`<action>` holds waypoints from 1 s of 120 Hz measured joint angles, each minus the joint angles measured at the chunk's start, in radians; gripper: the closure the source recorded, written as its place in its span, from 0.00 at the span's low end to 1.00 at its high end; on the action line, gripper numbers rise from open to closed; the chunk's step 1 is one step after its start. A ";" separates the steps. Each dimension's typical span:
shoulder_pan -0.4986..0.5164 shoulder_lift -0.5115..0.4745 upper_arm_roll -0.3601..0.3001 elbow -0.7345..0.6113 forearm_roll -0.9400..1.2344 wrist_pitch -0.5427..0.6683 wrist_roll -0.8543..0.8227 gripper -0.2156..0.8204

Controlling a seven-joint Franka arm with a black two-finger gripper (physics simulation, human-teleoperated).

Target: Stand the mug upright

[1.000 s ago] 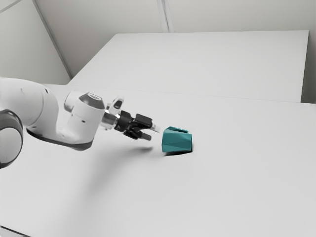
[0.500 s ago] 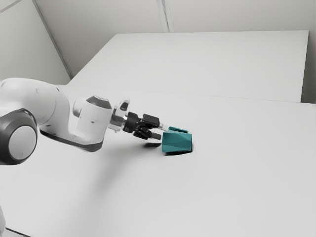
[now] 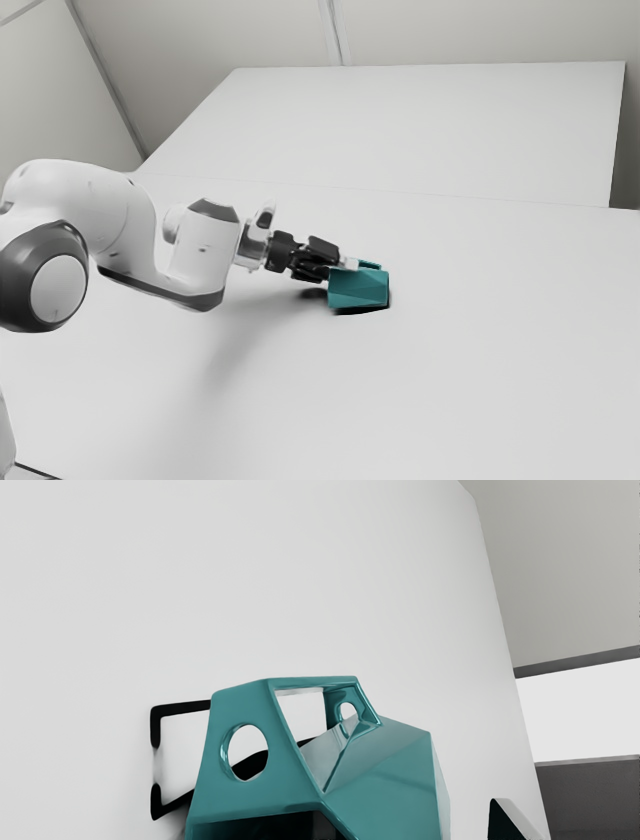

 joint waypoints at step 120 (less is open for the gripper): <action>-0.077 -0.233 -0.016 -0.044 0.123 0.084 -0.034 0.96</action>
